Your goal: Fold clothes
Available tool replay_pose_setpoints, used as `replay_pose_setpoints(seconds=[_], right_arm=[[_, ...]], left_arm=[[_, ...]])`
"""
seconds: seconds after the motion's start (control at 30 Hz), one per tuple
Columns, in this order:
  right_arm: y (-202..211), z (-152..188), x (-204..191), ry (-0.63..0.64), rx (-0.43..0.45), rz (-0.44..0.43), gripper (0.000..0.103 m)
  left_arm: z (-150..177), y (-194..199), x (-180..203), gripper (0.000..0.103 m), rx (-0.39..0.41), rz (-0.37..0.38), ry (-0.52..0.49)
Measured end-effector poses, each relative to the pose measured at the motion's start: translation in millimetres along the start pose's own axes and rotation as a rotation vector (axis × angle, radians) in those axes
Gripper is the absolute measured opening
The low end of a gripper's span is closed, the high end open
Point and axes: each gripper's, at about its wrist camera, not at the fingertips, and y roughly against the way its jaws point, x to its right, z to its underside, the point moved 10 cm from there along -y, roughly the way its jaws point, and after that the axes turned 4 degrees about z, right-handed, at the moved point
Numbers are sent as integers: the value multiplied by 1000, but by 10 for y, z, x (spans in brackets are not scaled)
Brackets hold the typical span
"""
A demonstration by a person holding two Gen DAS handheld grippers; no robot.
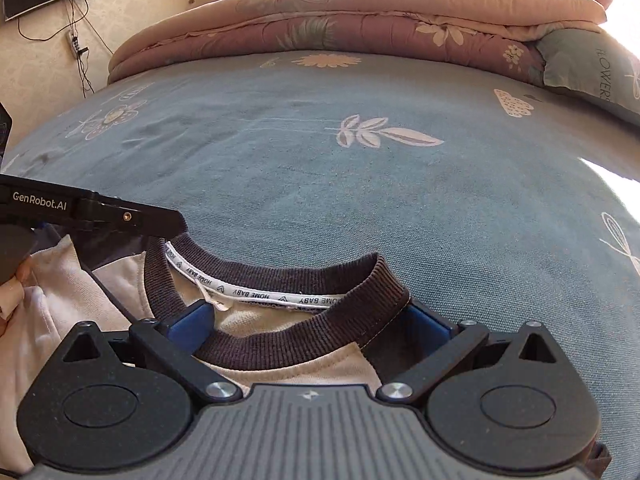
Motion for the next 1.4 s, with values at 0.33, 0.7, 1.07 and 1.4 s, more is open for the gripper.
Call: replay_pose_setpoints(seconds=[0.33,0.7,1.07,1.4], right_arm=[[343,-276,-881,136,69,-310,103],[-367,-401,-1581,184,-55,-502,103],[530,-217,-629,78,-10,-172,103],[138,-131,282,-139,-37,-29,103]], left_arm=[[220,565,-259,78,4,63,155],[125,594,-644,79,51,75,262],[131,982,-393,80,51,-21,95],[309,1086,56,81,-20,-106,-90]])
